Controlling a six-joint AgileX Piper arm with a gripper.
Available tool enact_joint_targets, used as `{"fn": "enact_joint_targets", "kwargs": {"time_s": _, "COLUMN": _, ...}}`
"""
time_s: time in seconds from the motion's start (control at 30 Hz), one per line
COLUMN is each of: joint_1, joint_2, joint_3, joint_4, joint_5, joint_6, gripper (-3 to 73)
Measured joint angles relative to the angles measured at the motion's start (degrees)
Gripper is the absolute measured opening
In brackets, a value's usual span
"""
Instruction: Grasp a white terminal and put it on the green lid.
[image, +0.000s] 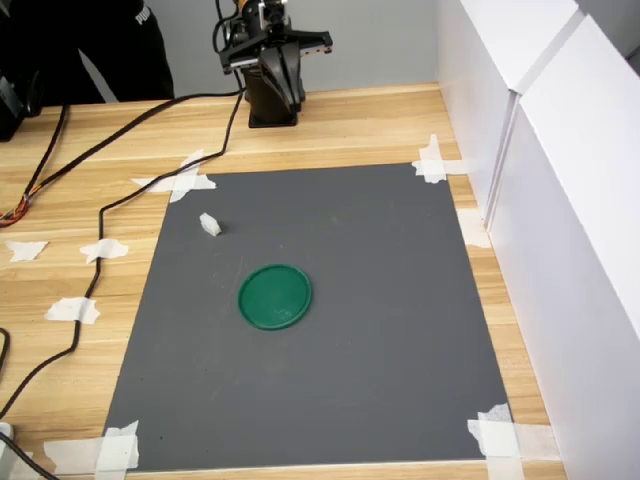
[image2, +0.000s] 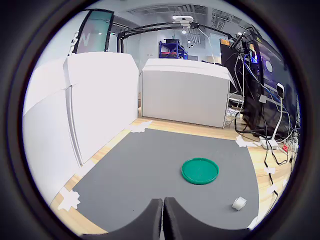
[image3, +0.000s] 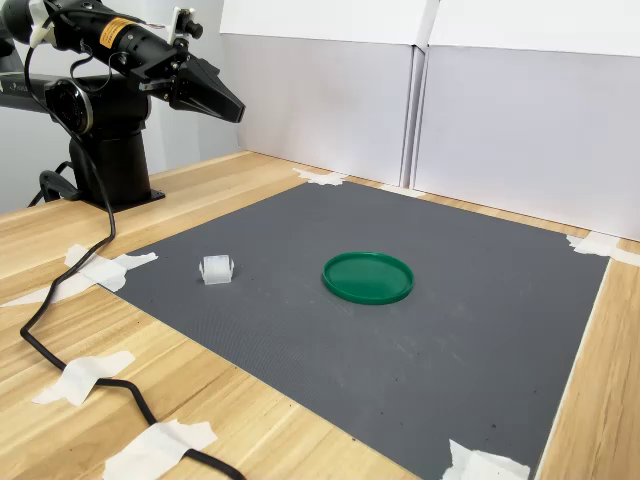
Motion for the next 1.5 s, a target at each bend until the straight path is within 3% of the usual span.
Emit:
{"fn": "enact_joint_targets", "kwargs": {"time_s": 0.43, "joint_1": 0.0, "joint_2": 8.6, "joint_3": -5.0, "joint_4": -1.7, "joint_5": -0.2, "joint_6": 0.0, "gripper": -1.6}}
{"fn": "enact_joint_targets", "kwargs": {"time_s": 0.6, "joint_1": 0.0, "joint_2": 17.0, "joint_3": -9.7, "joint_4": -6.0, "joint_5": 2.2, "joint_6": 0.0, "gripper": -1.6}}
{"fn": "enact_joint_targets", "kwargs": {"time_s": 0.83, "joint_1": 0.0, "joint_2": 31.5, "joint_3": -18.8, "joint_4": -12.4, "joint_5": 9.4, "joint_6": 0.0, "gripper": -1.6}}
{"fn": "enact_joint_targets", "kwargs": {"time_s": 1.2, "joint_1": 0.0, "joint_2": 49.2, "joint_3": -35.1, "joint_4": -13.2, "joint_5": 31.2, "joint_6": 0.0, "gripper": -1.6}}
{"fn": "enact_joint_targets", "kwargs": {"time_s": 1.5, "joint_1": -0.6, "joint_2": 55.3, "joint_3": -39.0, "joint_4": -17.7, "joint_5": 35.6, "joint_6": -2.6, "gripper": 0.9}}
